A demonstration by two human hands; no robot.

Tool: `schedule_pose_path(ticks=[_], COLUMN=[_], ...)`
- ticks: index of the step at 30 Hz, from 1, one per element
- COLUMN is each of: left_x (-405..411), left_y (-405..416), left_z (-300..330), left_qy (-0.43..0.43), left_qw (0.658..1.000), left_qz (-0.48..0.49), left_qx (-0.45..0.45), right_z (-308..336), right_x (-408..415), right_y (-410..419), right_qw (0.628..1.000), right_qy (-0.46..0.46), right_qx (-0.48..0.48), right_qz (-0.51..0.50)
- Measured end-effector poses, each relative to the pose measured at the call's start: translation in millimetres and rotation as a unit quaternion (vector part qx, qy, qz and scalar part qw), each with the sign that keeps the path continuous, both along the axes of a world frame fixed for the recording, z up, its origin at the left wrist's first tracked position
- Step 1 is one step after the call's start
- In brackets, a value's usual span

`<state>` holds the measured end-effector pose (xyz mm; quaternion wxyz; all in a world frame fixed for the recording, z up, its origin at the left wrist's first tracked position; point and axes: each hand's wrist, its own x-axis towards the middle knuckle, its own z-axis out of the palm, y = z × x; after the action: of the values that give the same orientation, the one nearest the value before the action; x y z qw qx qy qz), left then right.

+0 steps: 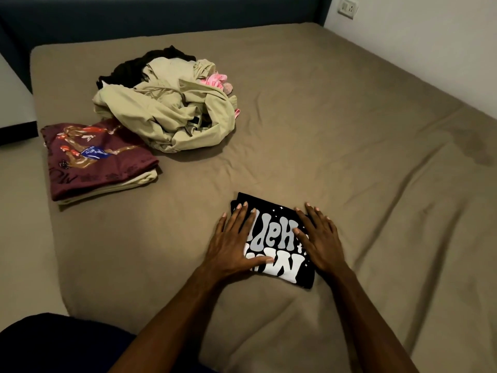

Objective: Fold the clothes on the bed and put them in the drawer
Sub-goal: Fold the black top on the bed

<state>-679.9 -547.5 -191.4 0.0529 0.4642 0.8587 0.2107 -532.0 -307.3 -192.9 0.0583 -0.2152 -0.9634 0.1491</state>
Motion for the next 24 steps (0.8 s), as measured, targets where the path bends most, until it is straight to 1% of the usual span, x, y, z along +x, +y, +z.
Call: schedule_pose_path(ticks=[2,3,4,6,7,8,9,10,11,12,13,14,15,16,17,18,19,20,21,22,24], left_x=[2,5,11,19,21,21,20,19,18,16,15,13,9,4,-2,-8,-13,-15,-13,-5,21], left_y=[-13,-21,-28,-40,-43,-43,-42,-39,-37,-35,-33,-32,-32,-33,-34,-36,-39,-42,-44,-44,-42], left_z=[2,2,3,2,2,4,4,7,8,9,11,15,22,31,38,44,49,50,50,48,38], left_qy=[-0.010,-0.026,-0.051,-0.104,-0.107,-0.084,-0.050,-0.027,-0.028,-0.046,-0.078,-0.122,-0.197,-0.300,-0.404,-0.479,-0.524,-0.550,-0.562,-0.566,-0.550], left_qw=[0.999,0.998,0.996,0.980,0.972,0.968,0.968,0.969,0.970,0.970,0.969,0.967,0.954,0.920,0.864,0.801,0.738,0.682,0.636,0.606,0.572], left_qz=[-0.005,0.009,0.040,0.139,0.187,0.220,0.237,0.241,0.242,0.239,0.233,0.225,0.223,0.230,0.242,0.265,0.298,0.335,0.370,0.398,0.449], left_qx=[0.036,0.052,0.065,0.093,0.095,0.084,0.062,0.040,0.019,0.003,0.000,0.010,0.044,0.106,0.176,0.244,0.302,0.347,0.378,0.393,0.410], right_z=[3,6,11,20,27,33,39,44,46,50,56,62,67,71,74,73,72,68,63,59,58], right_x=[2,3,3,-2,-6,-11,-17,-25,-33,-42,-52,-62,-69,-74,-76,-75,-71,-65,-60,-54,-46], right_y=[4,6,10,18,21,23,22,23,26,29,33,37,40,41,40,38,32,27,21,17,10], right_qw=[1.000,0.998,0.996,0.984,0.976,0.966,0.962,0.968,0.976,0.978,0.973,0.960,0.944,0.926,0.910,0.898,0.888,0.879,0.873,0.866,0.853], right_qy=[0.017,0.033,0.054,0.095,0.104,0.101,0.079,0.045,0.000,-0.041,-0.075,-0.101,-0.119,-0.129,-0.131,-0.122,-0.107,-0.091,-0.080,-0.067,-0.019], right_qx=[-0.021,-0.045,-0.073,-0.145,-0.189,-0.236,-0.260,-0.249,-0.216,-0.202,-0.220,-0.260,-0.309,-0.356,-0.394,-0.424,-0.447,-0.467,-0.480,-0.493,-0.513], right_qz=[0.004,-0.004,-0.014,-0.034,-0.041,-0.038,-0.026,-0.010,0.006,0.014,0.010,0.004,0.005,0.007,0.009,0.003,-0.006,-0.021,-0.033,-0.049,-0.097])
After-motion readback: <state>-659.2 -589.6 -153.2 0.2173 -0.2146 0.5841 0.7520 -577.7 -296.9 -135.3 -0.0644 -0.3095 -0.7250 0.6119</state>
